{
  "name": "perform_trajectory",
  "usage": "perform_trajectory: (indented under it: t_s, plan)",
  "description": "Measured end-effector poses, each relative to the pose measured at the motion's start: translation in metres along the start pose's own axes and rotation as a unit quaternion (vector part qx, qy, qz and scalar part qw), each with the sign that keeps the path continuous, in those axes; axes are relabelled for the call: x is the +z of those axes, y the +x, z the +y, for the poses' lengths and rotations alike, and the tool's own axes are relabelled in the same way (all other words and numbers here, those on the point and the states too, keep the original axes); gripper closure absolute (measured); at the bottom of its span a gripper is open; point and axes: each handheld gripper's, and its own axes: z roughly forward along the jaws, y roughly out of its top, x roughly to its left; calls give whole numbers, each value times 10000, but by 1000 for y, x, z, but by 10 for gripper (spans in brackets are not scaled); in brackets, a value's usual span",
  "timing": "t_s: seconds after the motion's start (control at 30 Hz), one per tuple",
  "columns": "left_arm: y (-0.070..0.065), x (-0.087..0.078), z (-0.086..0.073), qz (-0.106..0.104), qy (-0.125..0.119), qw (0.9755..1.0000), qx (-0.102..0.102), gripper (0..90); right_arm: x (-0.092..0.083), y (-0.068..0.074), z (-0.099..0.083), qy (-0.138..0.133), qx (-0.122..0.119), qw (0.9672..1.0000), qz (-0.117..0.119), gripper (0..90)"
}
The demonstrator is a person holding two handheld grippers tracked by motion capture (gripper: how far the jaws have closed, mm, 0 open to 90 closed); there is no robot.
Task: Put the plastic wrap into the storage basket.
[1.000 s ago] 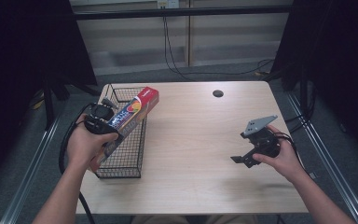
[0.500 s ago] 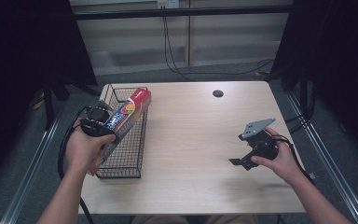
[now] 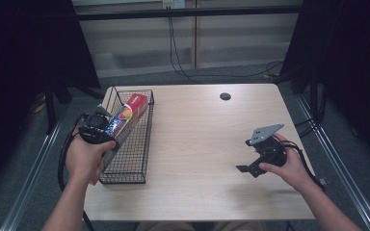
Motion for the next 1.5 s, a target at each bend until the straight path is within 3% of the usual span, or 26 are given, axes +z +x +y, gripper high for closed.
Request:
perform_trajectory:
  t_s: [0.47, 0.67, 1.0, 1.07, 1.5]
  plan:
    - [6, 13, -6, 105, 50, 9993, -366, 424, -1, 3, 0, -46, -37, 10000, -47, 18]
    - [8, 17, -7, 117, 73, 9980, -619, 424, -3, 2, 0, -109, -35, 9999, -36, 18]
    - [7, 21, -6, 236, 89, 9966, -788, 423, -4, 4, -1, -133, -42, 9999, -38, 19]
    - [6, 22, -7, 257, 65, 9963, -823, 422, -4, 4, -2, -118, -70, 9998, -125, 19]
    - [-1, 31, -7, 338, 5, 9939, -1051, 420, -6, 5, -4, -224, -51, 9997, -50, 19]
